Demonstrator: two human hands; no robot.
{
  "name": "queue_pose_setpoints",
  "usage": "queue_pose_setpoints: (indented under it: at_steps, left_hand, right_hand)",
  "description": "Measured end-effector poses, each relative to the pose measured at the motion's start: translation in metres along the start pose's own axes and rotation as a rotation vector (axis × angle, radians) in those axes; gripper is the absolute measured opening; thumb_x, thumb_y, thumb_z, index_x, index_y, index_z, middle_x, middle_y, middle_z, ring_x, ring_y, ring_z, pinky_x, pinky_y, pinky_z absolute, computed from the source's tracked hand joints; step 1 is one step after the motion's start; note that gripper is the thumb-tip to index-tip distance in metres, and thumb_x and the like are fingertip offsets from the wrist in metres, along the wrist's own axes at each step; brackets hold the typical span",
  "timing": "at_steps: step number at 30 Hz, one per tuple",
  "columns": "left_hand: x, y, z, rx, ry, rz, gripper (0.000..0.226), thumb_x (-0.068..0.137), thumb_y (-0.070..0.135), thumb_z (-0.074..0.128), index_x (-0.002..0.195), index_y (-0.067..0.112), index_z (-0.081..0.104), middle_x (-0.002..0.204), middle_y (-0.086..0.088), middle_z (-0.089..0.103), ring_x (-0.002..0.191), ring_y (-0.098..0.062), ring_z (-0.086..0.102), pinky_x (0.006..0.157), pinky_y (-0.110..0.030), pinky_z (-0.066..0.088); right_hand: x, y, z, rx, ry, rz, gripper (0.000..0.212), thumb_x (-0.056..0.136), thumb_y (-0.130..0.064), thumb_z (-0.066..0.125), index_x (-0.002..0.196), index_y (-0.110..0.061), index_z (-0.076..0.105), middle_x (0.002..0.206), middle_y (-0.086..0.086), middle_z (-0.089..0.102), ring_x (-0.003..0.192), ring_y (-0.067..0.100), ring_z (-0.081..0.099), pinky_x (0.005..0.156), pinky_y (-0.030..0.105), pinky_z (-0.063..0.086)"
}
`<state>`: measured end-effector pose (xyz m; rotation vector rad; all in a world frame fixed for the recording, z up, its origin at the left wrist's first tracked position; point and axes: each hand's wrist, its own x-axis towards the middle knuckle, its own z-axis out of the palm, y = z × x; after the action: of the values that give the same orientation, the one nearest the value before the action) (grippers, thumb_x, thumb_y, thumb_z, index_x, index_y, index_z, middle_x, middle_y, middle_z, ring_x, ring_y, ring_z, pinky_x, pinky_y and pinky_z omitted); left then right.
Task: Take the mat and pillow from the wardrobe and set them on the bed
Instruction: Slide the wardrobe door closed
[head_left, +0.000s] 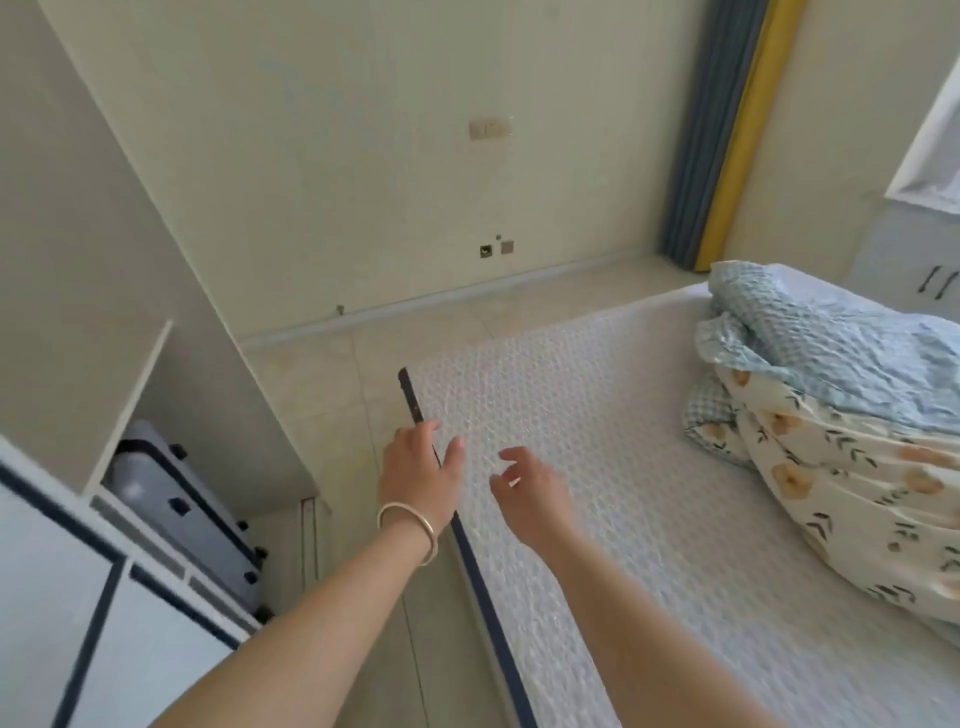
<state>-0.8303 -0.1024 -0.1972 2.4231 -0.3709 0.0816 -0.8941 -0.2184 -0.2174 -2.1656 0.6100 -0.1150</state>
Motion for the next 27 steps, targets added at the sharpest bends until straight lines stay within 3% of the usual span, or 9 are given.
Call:
queue_pose_setpoints:
  at_steps: [3, 8, 12, 17, 22, 25, 27]
  left_hand:
    - [0.042, -0.028, -0.023, 0.038, 0.044, -0.038, 0.043, 0.094, 0.04, 0.045, 0.13, 0.017, 0.048, 0.13, -0.009, 0.05, 0.122, -0.027, 0.045, 0.1, -0.038, 0.038]
    - [0.102, -0.067, -0.062, 0.004, 0.185, -0.178, 0.045, 0.093, 0.041, 0.046, 0.13, 0.016, 0.047, 0.133, -0.01, 0.048, 0.123, -0.028, 0.045, 0.101, -0.039, 0.039]
    - [0.136, -0.099, -0.093, -0.02, 0.294, -0.26, 0.045, 0.094, 0.041, 0.044, 0.131, 0.015, 0.047, 0.132, -0.011, 0.049, 0.122, -0.028, 0.045, 0.102, -0.041, 0.039]
    - [0.168, -0.147, -0.134, -0.075, 0.435, -0.342, 0.041, 0.097, 0.035, 0.043, 0.13, 0.011, 0.048, 0.131, -0.011, 0.05, 0.123, -0.025, 0.045, 0.1, -0.032, 0.034]
    - [0.209, -0.184, -0.18, -0.084, 0.61, -0.344, 0.039, 0.096, 0.035, 0.045, 0.128, 0.014, 0.049, 0.13, -0.008, 0.051, 0.122, -0.023, 0.045, 0.099, -0.03, 0.035]
    - [0.234, -0.201, -0.207, -0.077, 0.725, -0.373, 0.038, 0.095, 0.034, 0.047, 0.127, 0.014, 0.051, 0.132, -0.007, 0.051, 0.123, -0.023, 0.045, 0.099, -0.029, 0.034]
    - [0.25, -0.21, -0.222, -0.069, 0.787, -0.386, 0.037, 0.095, 0.034, 0.046, 0.127, 0.015, 0.051, 0.132, -0.006, 0.05, 0.123, -0.022, 0.045, 0.097, -0.026, 0.034]
  right_hand:
    - [0.037, -0.046, 0.023, 0.014, -0.044, -0.076, 0.037, 0.093, -0.032, 0.047, 0.13, -0.024, 0.046, 0.114, -0.004, 0.058, 0.092, 0.012, 0.053, 0.082, 0.032, 0.05]
    - [0.1, -0.119, 0.055, 0.059, -0.146, -0.186, 0.036, 0.092, -0.029, 0.048, 0.127, -0.021, 0.049, 0.114, -0.001, 0.06, 0.096, 0.016, 0.057, 0.085, 0.036, 0.051]
    - [0.145, -0.18, 0.089, 0.092, -0.229, -0.319, 0.032, 0.092, -0.028, 0.049, 0.123, -0.022, 0.05, 0.104, -0.005, 0.056, 0.085, 0.013, 0.053, 0.067, 0.026, 0.045]
    - [0.184, -0.25, 0.147, 0.19, -0.333, -0.41, 0.026, 0.091, -0.025, 0.05, 0.116, -0.021, 0.056, 0.095, -0.002, 0.06, 0.081, 0.016, 0.058, 0.061, 0.026, 0.044]
    - [0.213, -0.315, 0.204, 0.369, -0.445, -0.432, 0.013, 0.089, -0.018, 0.051, 0.096, -0.023, 0.06, 0.096, 0.007, 0.068, 0.089, 0.026, 0.066, 0.076, 0.035, 0.052]
    - [0.222, -0.351, 0.228, 0.418, -0.511, -0.489, 0.014, 0.089, -0.016, 0.05, 0.089, -0.025, 0.06, 0.091, 0.006, 0.069, 0.084, 0.025, 0.066, 0.071, 0.034, 0.052]
    - [0.228, -0.377, 0.242, 0.466, -0.581, -0.543, 0.014, 0.089, -0.016, 0.05, 0.089, -0.024, 0.062, 0.088, 0.001, 0.068, 0.084, 0.019, 0.066, 0.064, 0.025, 0.05]
